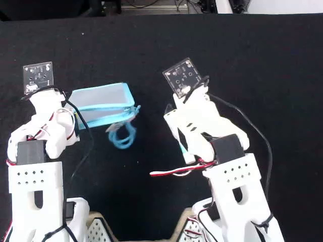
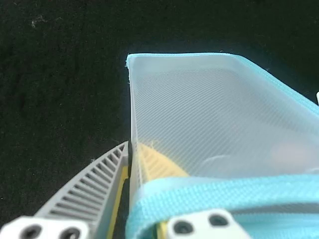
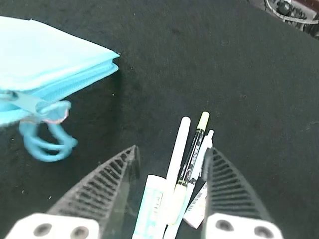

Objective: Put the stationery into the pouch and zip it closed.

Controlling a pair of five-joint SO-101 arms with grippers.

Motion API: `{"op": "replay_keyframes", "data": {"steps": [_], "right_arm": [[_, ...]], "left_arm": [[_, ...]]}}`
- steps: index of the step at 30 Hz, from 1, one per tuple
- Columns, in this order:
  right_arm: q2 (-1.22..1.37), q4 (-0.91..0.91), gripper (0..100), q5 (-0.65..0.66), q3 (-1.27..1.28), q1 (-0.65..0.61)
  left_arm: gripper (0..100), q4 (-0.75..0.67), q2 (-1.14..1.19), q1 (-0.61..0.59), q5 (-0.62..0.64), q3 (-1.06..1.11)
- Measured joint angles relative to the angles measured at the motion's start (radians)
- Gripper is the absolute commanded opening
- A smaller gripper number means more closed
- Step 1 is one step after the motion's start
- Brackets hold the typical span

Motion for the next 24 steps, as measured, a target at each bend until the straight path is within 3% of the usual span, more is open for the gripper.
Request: {"op": "replay_keyframes", "data": {"steps": [6, 13, 24], "right_arm": [[0.032, 0.0, 13.0, -0.097, -0.048, 0.084], [0.293, -0.008, 13.0, -0.11, -0.15, 0.146], [0.562, -0.207, 12.7, -0.141, -0.224, 0.302]], "left_arm": [[3, 0.0, 0.002, 0.0, 0.0, 0.0], [3, 0.0, 0.002, 0.0, 0.0, 0.0], [3, 0.0, 0.002, 0.0, 0.0, 0.0]]}}
